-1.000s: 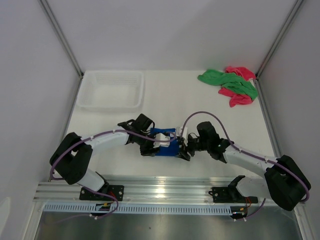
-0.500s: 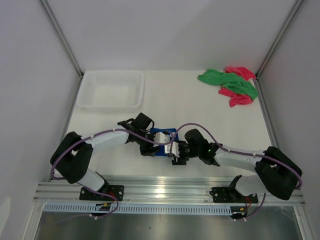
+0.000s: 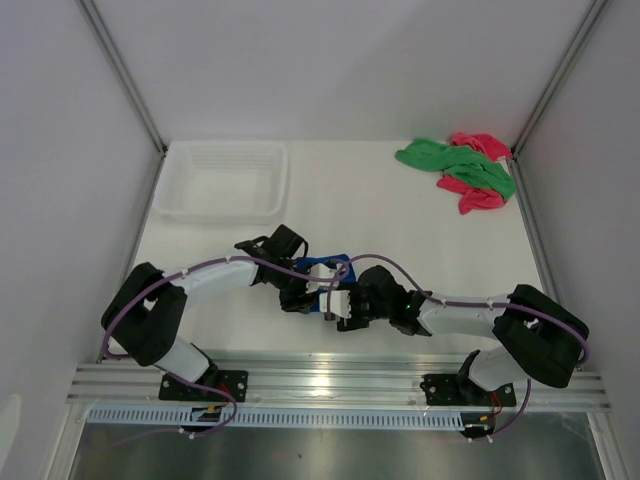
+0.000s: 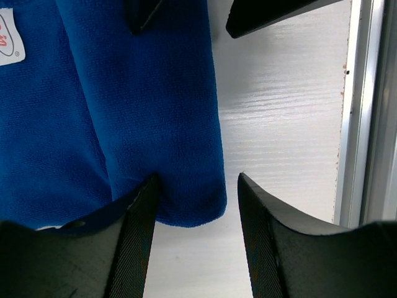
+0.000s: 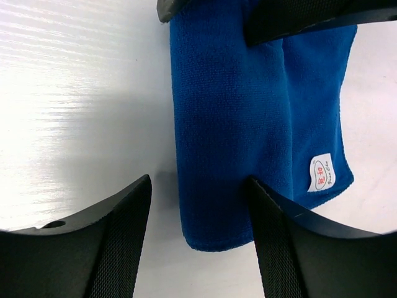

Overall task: Roll the towels
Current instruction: Roll the towel

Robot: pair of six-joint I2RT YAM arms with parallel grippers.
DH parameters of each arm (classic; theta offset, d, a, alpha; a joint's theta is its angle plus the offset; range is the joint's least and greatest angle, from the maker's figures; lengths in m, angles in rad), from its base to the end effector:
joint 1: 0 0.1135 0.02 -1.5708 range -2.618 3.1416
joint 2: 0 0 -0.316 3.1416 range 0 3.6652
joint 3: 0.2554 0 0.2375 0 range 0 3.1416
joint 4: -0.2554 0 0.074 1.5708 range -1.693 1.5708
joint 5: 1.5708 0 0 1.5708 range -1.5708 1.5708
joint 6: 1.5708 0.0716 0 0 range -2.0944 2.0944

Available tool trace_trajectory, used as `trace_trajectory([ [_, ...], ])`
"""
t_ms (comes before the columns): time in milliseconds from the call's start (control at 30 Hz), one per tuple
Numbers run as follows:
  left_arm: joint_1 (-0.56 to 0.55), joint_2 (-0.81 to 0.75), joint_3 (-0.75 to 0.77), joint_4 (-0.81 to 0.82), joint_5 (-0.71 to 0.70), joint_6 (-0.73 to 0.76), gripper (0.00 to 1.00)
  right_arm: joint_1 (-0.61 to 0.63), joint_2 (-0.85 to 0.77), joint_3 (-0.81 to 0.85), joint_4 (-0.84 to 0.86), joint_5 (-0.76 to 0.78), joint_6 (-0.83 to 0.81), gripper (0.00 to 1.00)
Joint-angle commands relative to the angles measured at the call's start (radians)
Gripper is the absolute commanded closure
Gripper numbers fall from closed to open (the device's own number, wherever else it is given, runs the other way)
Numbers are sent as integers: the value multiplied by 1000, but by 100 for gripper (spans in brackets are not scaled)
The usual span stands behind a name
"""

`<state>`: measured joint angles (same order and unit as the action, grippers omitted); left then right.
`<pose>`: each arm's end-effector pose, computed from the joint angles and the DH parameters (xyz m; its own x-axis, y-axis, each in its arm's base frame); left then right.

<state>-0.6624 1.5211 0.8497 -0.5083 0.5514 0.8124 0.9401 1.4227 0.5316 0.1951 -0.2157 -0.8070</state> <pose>0.1922 -0.1975 0.2083 -0.0067 0.7895 -0.6138 0.9978 -0.0353 -0.0564 0.1498 0.2311 0.1927 0.3782 -0.6784 -0.6299 -0.8857 -0.0673 -0.4593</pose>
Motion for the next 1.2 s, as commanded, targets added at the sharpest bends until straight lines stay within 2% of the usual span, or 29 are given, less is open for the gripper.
trace_trajectory([
  [0, 6, 27, 2, -90, 38, -7, 43, 9, 24, 13, 23, 91, -21, 36],
  [33, 6, 28, 2, -91, 41, -5, 43, 14, 28, 19, 18, 96, -29, 37],
  [133, 7, 28, 3, -95, 42, -1, 43, 17, 54, 36, -3, 133, -26, 51],
  [167, 9, 28, 3, -95, 44, -1, 43, 16, 68, 48, -11, 148, -21, 65],
  [267, 9, 28, 3, -101, 48, 2, 43, 16, 90, 73, -39, 185, -14, 82],
  [367, 10, 25, 8, -110, 51, 5, 43, 12, 96, 97, -81, 154, 2, 91],
  [533, 33, -13, 0, -128, 71, 19, 43, -21, 70, 151, -178, 20, 69, 100],
  [733, 60, -131, -64, -59, 93, 57, 41, -79, 56, 228, -351, -144, 144, 100],
  [867, 58, -173, -84, -47, 108, 76, 40, -119, 61, 260, -410, -264, 204, 100],
  [900, 60, -200, -96, -71, 125, 138, 39, -157, 67, 274, -434, -359, 244, 100],
  [967, 58, -206, -97, -85, 131, 152, 38, -178, 71, 280, -444, -408, 252, 100],
  [1033, 60, -211, -86, -133, 153, 169, 32, -196, 90, 298, -451, -445, 281, 100],
  [1167, 60, -234, -51, -193, 196, 179, 31, -248, 146, 343, -496, -566, 324, 100],
])
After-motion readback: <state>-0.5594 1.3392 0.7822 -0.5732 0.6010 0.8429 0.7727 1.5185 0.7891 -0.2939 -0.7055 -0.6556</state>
